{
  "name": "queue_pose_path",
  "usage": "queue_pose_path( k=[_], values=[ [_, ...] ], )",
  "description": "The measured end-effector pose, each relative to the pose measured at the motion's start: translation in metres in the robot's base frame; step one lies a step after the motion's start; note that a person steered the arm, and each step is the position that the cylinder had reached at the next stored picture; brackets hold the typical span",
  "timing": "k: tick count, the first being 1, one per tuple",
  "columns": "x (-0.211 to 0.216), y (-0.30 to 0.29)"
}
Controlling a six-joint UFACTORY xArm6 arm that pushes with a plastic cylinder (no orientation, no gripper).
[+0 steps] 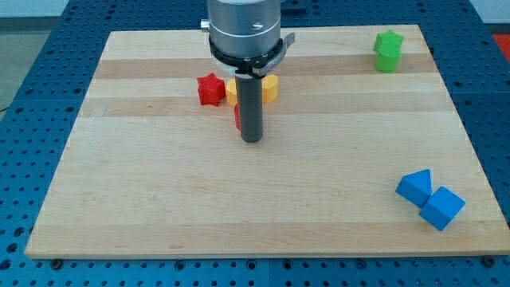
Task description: Move green star and green circle slightly left and down
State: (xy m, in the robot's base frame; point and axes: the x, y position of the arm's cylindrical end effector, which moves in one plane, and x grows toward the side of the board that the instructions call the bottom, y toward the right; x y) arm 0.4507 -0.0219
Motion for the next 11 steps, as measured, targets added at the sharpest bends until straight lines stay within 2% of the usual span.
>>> queue_pose_path(
  k=[1, 2, 3, 4, 5, 6, 7, 8, 11],
  values=[
    [0.000, 0.001],
    [0.000, 0.062],
    [-0.020, 0.143],
    [-0.066, 0.228],
    [-0.126, 0.283],
    [-0.220, 0.294],
    [-0.258, 0.283],
    [-0.243, 0.257],
    [-0.084, 0.222]
  ],
)
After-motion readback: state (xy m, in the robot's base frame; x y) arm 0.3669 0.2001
